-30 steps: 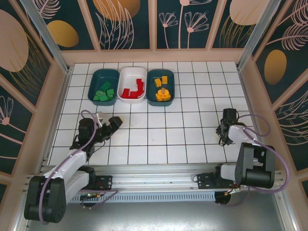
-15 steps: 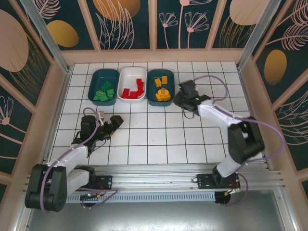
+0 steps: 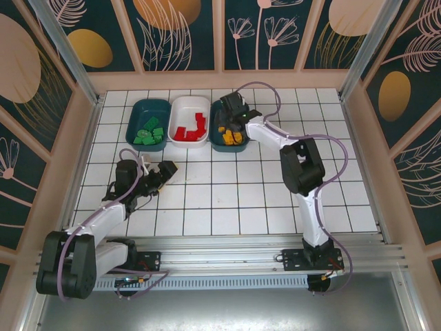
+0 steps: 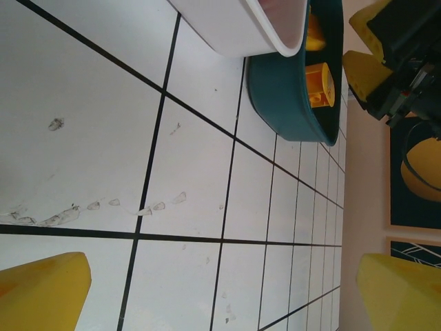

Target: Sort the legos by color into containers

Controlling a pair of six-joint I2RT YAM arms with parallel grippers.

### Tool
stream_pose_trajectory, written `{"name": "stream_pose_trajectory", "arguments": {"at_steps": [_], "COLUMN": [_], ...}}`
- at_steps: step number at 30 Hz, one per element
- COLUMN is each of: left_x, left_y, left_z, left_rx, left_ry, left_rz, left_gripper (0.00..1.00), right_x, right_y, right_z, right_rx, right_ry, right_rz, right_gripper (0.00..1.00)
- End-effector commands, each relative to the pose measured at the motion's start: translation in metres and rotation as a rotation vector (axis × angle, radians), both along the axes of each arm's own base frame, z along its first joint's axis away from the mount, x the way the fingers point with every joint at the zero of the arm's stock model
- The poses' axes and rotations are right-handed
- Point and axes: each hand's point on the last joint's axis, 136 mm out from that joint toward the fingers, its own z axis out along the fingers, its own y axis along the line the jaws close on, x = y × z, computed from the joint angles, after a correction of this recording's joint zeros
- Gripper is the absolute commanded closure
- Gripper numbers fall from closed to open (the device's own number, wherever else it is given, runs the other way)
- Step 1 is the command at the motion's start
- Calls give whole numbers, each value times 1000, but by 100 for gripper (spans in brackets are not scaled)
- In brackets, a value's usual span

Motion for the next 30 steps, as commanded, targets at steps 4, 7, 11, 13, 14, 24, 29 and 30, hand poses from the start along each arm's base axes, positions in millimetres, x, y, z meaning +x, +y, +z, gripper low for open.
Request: {"name": "stream_pose_trajectory", "arguments": {"at_steps": [4, 7, 11, 13, 14, 24, 29, 30], "left_x": [6, 10, 9, 7, 5, 0, 2, 2], "left_y": [6, 16, 35, 43, 49, 91, 101, 106], "left_z": [23, 42, 63, 74, 78, 139, 149, 149], "left_rx": [72, 120, 225, 275, 302, 408, 497, 515], "left_ry": [-32, -66, -100, -120, -122, -253, -331, -335], "left_rz": [19, 65, 130, 153, 173, 393, 414, 435], "left_gripper": [1, 2, 1, 2, 1, 1, 2, 2], "right_x": [-24, -53, -86, -100, -109, -187, -232, -236], "right_y": [17, 33, 68, 88, 98, 144, 141, 136], "right_z": [61, 71, 51, 47, 46, 118, 172, 183], "right_rx": [-118, -210, -211, -216, -231, -67, -178, -188], "right_ry": [-178, -296, -329, -349, -365, -528, -708, -735], "right_rz": [-152, -258, -209, -143, -94, 514, 674, 659], "right_gripper": [23, 15, 15, 15, 15, 1, 1, 1]}}
